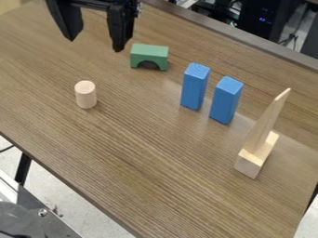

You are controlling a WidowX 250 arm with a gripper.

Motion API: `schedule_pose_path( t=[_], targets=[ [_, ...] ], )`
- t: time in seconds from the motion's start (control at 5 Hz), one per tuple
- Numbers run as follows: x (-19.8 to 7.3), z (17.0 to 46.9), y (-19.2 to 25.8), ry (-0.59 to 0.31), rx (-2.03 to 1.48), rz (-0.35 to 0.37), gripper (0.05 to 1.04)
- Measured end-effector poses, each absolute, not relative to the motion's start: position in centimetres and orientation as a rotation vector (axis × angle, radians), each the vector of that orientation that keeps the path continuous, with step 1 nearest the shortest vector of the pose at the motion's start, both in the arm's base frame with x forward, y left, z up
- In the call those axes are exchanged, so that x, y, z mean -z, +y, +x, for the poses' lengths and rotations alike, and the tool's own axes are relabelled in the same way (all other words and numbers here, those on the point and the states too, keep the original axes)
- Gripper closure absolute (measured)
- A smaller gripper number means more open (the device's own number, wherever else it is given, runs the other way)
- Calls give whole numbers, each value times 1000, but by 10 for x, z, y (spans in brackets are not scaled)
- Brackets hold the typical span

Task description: Put blue rectangle on top of green arch

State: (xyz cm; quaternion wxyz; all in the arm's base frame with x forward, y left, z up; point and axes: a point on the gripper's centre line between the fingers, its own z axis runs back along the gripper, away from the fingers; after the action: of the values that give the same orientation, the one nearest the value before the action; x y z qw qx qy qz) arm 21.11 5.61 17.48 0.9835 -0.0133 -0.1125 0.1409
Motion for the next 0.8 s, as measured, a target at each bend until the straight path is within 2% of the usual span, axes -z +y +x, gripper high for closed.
schedule_pose_path(
  t=[0.2,0.6,0.8],
  targets=[
    [-171,210,55,-210,-281,-29,85],
    [-164,261,65,-131,117,87,85],
    [-157,277,63,-89,163,80,85]
  ],
)
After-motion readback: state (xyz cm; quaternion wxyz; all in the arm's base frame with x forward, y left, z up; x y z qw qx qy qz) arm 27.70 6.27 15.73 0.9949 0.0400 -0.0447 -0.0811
